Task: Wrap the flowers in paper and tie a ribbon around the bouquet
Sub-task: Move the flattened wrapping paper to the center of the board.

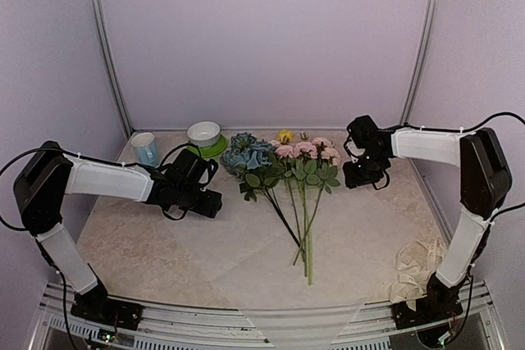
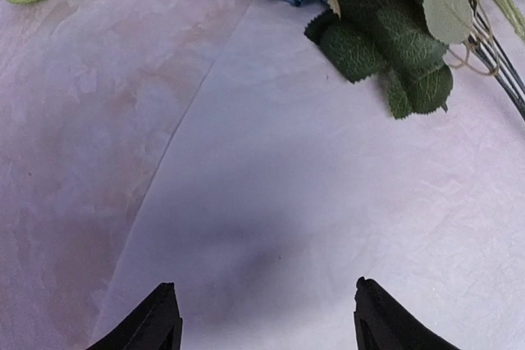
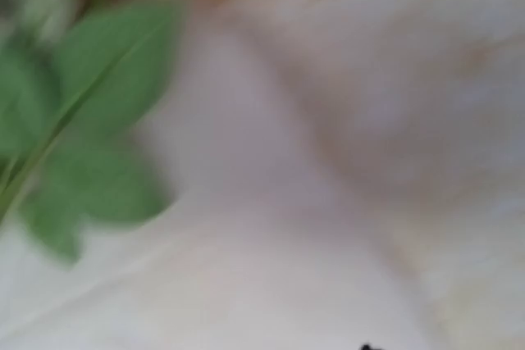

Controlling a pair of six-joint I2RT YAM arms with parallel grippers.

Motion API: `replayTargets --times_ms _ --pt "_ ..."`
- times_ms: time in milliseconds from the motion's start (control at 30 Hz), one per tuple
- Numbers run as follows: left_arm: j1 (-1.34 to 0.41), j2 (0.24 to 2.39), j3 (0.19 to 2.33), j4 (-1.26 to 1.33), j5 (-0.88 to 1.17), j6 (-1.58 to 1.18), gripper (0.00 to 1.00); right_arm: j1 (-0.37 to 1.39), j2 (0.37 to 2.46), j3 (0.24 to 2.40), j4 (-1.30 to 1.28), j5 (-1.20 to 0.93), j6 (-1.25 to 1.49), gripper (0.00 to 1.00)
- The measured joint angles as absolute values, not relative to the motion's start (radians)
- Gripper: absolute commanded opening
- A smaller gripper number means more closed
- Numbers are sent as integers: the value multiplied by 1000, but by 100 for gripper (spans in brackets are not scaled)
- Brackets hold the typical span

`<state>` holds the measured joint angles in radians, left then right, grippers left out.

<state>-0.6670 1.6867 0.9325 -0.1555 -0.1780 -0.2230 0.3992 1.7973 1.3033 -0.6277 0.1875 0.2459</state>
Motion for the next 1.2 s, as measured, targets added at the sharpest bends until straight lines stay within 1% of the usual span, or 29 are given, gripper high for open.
replayTargets --times_ms 167,300,533,800,933,1033,1133,1167,1200 --pt "-680 1705 896 -167 -161 -242 71 410 1794 1183 -578 2 270 44" --pt "-680 1768 900 -154 -167 -254 71 411 1827 1137 -520 -84 297 40" --pt "-656 1834 953 -102 -196 -258 70 411 1877 1148 -413 -83 330 40" --pt "-575 1906 1031 -74 -210 -255 70 411 1961 1246 -374 -50 335 39" --pt "-542 1945 1082 -72 -210 -245 70 410 2008 1309 -368 -48 334 43" --pt "-537 1959 1107 -79 -210 -226 72 408 2027 1346 -385 -48 327 47" --pt "-537 1947 1108 -105 -196 -211 79 389 2031 1373 -427 -82 302 50" --pt "-534 1939 1106 -118 -188 -207 82 373 2029 1381 -437 -107 293 53" --pt "-533 1926 1103 -139 -179 -206 84 353 2026 1385 -440 -126 285 58"
